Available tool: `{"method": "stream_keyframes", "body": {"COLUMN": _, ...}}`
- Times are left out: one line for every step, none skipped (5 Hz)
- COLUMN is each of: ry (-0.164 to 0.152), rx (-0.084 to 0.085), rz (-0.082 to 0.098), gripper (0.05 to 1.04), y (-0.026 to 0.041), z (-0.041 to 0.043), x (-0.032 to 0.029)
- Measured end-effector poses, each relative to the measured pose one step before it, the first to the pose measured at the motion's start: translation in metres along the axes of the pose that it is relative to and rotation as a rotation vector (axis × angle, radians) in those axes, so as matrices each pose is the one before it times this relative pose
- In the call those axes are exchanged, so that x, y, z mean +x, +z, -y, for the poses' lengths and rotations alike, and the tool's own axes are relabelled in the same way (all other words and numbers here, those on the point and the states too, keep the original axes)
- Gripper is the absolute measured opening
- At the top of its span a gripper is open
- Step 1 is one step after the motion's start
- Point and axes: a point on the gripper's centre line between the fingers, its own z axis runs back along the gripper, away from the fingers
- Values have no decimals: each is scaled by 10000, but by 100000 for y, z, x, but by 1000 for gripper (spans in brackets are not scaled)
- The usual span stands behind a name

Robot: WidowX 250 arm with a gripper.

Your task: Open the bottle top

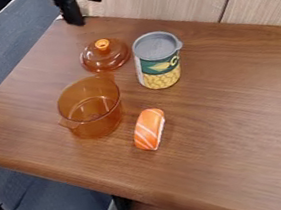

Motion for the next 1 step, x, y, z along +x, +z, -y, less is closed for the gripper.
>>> {"method": "stream_keyframes", "body": {"ry": -14, "rx": -48, "rz": 47, "gripper": 1000, "y": 153, "z": 33, "x": 64}}
